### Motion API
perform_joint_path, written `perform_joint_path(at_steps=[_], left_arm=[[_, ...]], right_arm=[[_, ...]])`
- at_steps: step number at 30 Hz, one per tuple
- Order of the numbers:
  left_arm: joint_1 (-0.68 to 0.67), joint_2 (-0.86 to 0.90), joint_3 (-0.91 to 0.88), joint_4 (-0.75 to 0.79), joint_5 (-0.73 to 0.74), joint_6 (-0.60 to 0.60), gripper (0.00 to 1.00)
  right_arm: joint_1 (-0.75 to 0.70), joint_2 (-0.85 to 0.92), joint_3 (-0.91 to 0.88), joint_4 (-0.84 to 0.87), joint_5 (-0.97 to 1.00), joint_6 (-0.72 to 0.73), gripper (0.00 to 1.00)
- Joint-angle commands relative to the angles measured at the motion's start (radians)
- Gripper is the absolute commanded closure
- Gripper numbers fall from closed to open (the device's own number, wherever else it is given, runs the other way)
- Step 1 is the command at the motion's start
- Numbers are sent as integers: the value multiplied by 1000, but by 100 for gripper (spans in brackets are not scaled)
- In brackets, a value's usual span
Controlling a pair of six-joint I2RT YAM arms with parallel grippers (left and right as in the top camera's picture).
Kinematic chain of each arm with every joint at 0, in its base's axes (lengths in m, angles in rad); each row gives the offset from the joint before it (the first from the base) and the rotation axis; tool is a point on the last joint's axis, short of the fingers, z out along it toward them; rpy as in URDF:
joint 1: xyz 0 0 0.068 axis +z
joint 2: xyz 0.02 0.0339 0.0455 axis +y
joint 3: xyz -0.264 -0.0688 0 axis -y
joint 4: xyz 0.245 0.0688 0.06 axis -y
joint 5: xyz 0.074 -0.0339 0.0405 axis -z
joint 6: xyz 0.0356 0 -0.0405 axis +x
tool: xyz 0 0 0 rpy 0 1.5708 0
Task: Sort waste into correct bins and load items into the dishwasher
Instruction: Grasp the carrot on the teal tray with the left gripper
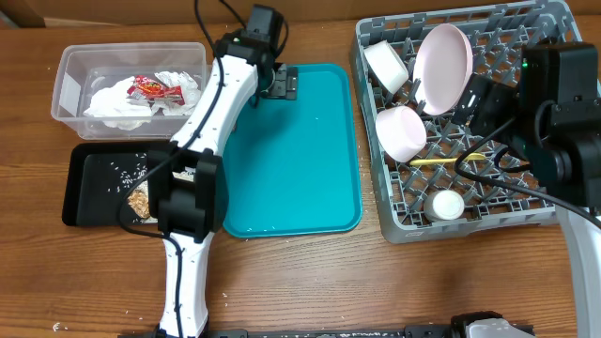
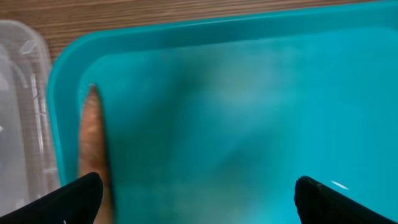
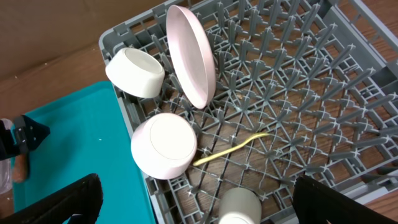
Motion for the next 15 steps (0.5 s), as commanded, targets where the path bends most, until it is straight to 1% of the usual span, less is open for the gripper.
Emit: perform_joint_path(at_steps=[1,8,15], left_arm=[[40,53,26,10,-32,20,0],[45,113,26,-6,-34,24,0],[61,138,23,-83,-44,22,8]], right_arm=[[4,13,5,-3,-12,8,0],[4,50,5,-16,-12,7,0],[4,82,5,-34,-12,4,0]])
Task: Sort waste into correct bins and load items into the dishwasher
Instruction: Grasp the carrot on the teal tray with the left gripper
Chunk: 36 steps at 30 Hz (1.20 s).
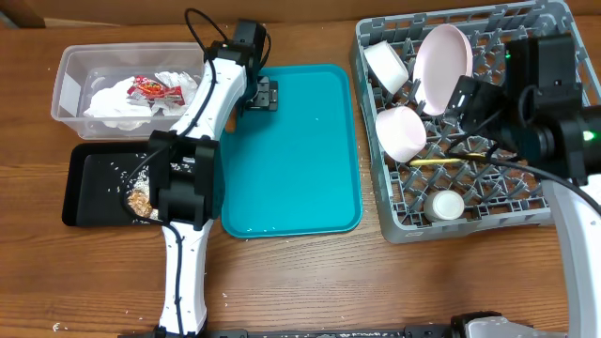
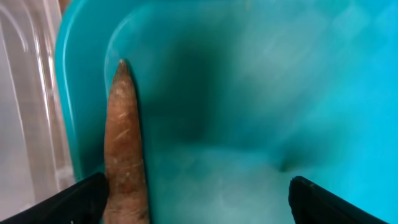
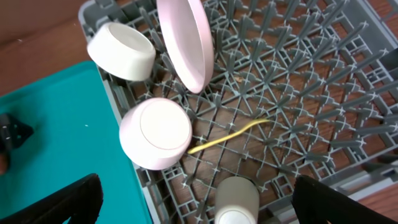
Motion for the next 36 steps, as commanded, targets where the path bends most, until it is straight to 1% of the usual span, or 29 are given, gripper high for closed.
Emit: perform_joint_path(at_steps=[1,3,9,10,14,15,16,17,19,21,22,23,24,27,29,35,36], left_arm=[[8,35,14,-45,-12,4,9],[10,35,14,-78,-28,-10,9],[11,35,14,-182,-16,-40,11],[11,35,14,-200,-12,-53,14],[9,35,14,-254,47,-61,33],[9,35,14,-259,52,-61,41],[9,35,14,-260,51,-61,54],[9,35,14,-257,51,-61,62],[9,35,14,-248,51,-61,74],[9,35,14,-240,51,-62,80],[9,35,14,-237,51,-62,85],[9,34,16,-237,51,-61,92],[9,32,21,-240,51,-61,95],[11,25,77,-289,49,-47,96],[14,23,163,-361,43,-43,96],[14,23,565,-662,43,-41,96],[14,16,626,-664,66,-8,96]], right_arm=[[4,9,5,-2,-1,5,0],[4,11,5,-1,-1,5,0],[4,11,5,-1,-1,5,0],[4,11,5,-1,-1,5,0],[4,11,5,-1,-1,5,0],[4,11,5,-2,-2,5,0],[4,11,5,-2,-2,5,0],[4,11,5,-4,-1,5,0],[4,11,5,-8,-1,5,0],[4,11,5,-10,-1,5,0],[4,11,5,-11,-1,5,0],[4,11,5,-12,-1,5,0],[4,11,5,-12,-1,4,0],[4,11,5,-11,-1,5,0],[4,11,5,-9,-1,4,0],[4,11,5,-22,-1,5,0],[4,11,5,-26,-1,5,0]])
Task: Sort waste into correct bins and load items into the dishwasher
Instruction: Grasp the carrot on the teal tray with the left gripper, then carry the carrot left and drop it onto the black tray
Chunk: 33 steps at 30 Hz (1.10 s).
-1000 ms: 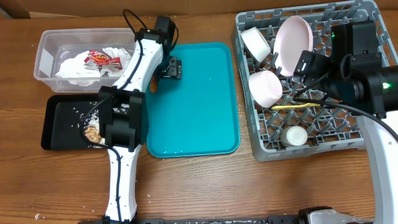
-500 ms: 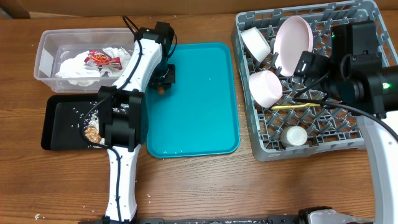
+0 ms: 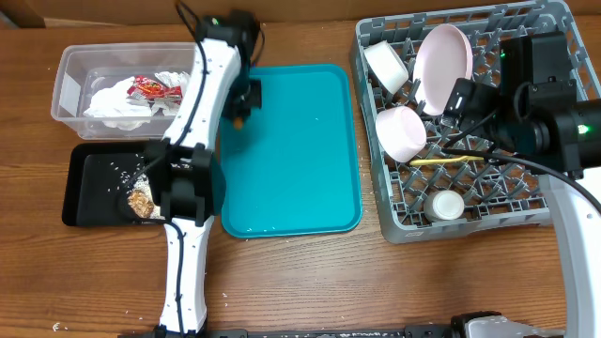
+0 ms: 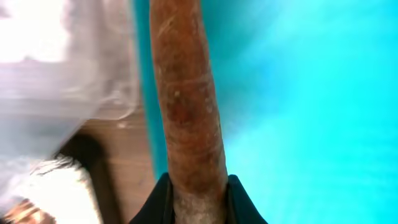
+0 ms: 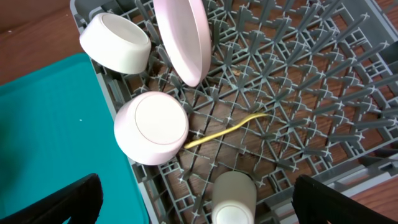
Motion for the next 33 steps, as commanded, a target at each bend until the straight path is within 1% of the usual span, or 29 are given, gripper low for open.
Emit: perform_joint_path(at_steps=[1,5,7,10,12,13,16,18,22,24,27,28,30,33], left_arm=[[7,-63,200,-35,75,62,93],[7,-211,193,-35,91,47,96],[7,-319,132,-35,64,51,95],[10,-505,-39,-35,-63,46,95],[32,-648,-214,-35,-188,-26,94],[51,-701,-288,-35,-228,-61,94],[153,-837,-523,-31,-287,-179,93],[235,-893,-660,1,-286,-226,94],[405,-951,-931,155,-277,-312,94],[481,-946,-1063,269,-243,-367,93],[551,-931,-1225,456,-172,-372,92],[577,-920,-1293,545,-141,-383,91],[604,-898,-1369,651,-88,-399,90],[630,-849,-1458,806,12,-401,92]], right_arm=[[4,-2,5,-7,-1,5,0],[4,-2,5,-26,-2,5,0],[4,-2,5,-37,-3,5,0],[4,-2,5,-45,-37,5,0],[4,-2,5,-44,-61,5,0],[4,-2,5,-44,-68,5,0],[4,-2,5,-45,-69,5,0],[4,-2,5,-44,-69,5,0],[4,-2,5,-41,-69,5,0],[4,-2,5,-42,-69,5,0],[4,-2,5,-42,-78,5,0],[4,-2,5,-41,-87,5,0],[4,-2,5,-42,-94,5,0],[4,-2,5,-41,-95,5,0]])
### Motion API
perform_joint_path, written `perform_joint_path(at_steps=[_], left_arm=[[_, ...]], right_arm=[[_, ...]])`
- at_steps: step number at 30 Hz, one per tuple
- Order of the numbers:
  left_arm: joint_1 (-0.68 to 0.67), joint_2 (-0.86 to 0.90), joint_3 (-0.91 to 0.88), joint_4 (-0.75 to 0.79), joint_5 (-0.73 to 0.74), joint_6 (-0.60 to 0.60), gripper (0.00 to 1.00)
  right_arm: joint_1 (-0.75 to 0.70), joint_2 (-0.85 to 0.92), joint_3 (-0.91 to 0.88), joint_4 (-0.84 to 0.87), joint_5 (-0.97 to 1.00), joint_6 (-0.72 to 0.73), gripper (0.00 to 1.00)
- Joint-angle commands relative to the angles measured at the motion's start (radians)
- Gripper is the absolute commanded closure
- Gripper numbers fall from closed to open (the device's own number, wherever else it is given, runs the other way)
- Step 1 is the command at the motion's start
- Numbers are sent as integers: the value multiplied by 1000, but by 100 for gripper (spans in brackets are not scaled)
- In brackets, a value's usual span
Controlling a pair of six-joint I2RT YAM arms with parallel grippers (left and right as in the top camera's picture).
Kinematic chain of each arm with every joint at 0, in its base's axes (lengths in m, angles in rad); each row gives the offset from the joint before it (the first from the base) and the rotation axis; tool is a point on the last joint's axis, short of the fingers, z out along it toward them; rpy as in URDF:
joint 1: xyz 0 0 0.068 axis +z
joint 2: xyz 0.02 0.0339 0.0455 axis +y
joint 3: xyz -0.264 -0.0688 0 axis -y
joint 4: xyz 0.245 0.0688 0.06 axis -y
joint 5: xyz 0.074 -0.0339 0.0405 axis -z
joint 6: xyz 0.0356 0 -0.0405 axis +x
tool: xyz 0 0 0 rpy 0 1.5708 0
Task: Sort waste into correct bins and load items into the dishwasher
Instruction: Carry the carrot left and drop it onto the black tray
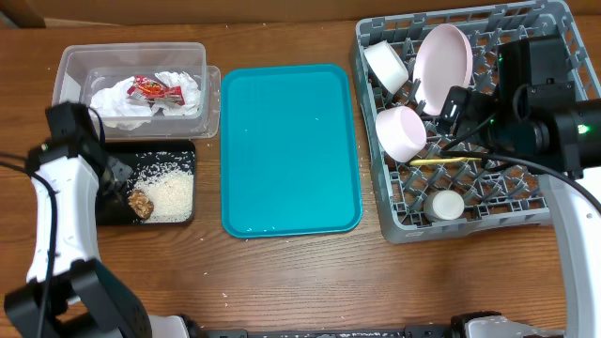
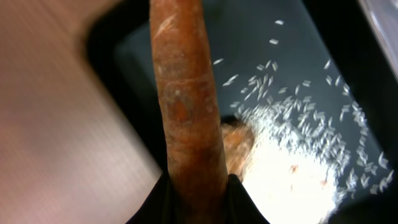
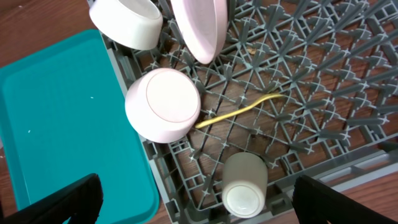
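An orange carrot (image 2: 186, 106) sticks out of my left gripper (image 2: 196, 202), which is shut on its thick end. In the left wrist view the carrot hangs over the left end of the black tray (image 2: 311, 56), which holds scattered rice (image 2: 298, 155) and a brown scrap. From overhead, the left gripper (image 1: 115, 171) sits at the black tray's (image 1: 178, 148) left edge. My right gripper (image 3: 199, 208) is open and holds nothing. It hovers over the grey dish rack (image 3: 348, 93), above a white cup (image 3: 244, 185).
A clear bin (image 1: 75, 66) of wrappers and tissue stands behind the black tray. The teal tray (image 1: 291, 150) lies mid-table. The rack holds a pink bowl (image 3: 163, 104), a white bowl (image 3: 126, 22), a pink plate (image 3: 199, 25) and a yellow utensil (image 3: 239, 111).
My left gripper, still shut on the carrot, has gone from the teal tray's left edge to the black tray's left end. The right gripper has shifted only slightly over the rack.
My left gripper was open at the teal tray's far left corner, beside the carrot lying there. Then its fingers stood either side of the carrot. Later it was shut on the carrot at the tray's edge. Now it holds the carrot over the black tray.
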Motion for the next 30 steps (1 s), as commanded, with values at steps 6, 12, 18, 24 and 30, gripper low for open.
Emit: perform_joint_path(at_steps=[6,12,18,24,30], left_arm=[[9,164,-113,261,156,-96,86],[8,220,-109,341,195,-94,75],[8,211,-18,282,283,-10,41],[7,211,161,60,287,60,34],[-3,194,389,-216,304,159,36]], right_arm=[[4,-2,5,5,-10,5,0],[4,-2,5,4,-10,5,0],[4,-2,5,5,-10,5,0],[4,-2,5,6,-10,5,0],[4,-2,5,13,-10,5,0]])
